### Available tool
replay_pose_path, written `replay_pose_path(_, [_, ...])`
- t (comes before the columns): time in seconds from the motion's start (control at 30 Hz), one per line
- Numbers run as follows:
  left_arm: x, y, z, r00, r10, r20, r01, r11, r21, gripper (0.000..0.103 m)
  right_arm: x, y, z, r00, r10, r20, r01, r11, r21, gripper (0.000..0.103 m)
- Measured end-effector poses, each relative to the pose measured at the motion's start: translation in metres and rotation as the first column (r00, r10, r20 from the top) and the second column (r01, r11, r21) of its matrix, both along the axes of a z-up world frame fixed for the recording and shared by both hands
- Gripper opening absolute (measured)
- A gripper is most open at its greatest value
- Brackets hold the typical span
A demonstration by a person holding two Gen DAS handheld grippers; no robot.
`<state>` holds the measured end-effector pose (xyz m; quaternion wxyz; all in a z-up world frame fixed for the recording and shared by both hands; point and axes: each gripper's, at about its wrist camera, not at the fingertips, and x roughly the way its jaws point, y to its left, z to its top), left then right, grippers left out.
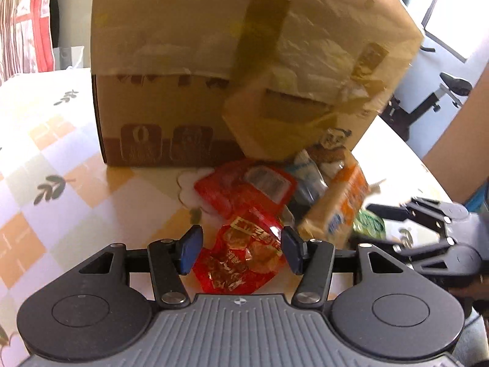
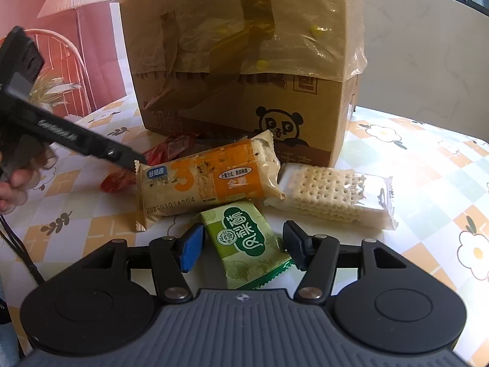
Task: Organize snacks
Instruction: 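Grasp the red jerky packet with the left tool while the right tool grasps the green packet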
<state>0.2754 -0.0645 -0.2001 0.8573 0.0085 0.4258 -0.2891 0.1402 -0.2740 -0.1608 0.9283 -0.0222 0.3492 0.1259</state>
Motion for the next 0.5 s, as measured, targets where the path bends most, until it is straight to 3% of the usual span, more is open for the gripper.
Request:
replay_pose_path(0.13, [-0.008, -0.002, -0.005, 0.999, -0.026, -0.021, 0.027, 0.999, 0.034, 0.059, 0.000, 0.000, 0.000, 1.000, 0.000, 0.000, 0.000, 1.000, 0.002, 0.060])
replay_pose_path(0.33, [-0.012, 0.000, -0.001, 0.996, -0.075, 0.040, 0.072, 0.994, 0.084, 0.059, 0.000, -0.001, 0.000, 1.000, 0.000, 0.000, 0.000, 1.000, 0.003, 0.060])
replay_pose_path(0.5, [-0.012, -0.006, 0.005, 0.980, -0.163, 0.114, 0.143, 0.976, 0.165, 0.060, 0.000, -0.001, 0.000, 1.000, -0.001, 0.000, 0.001, 1.000, 0.008, 0.060])
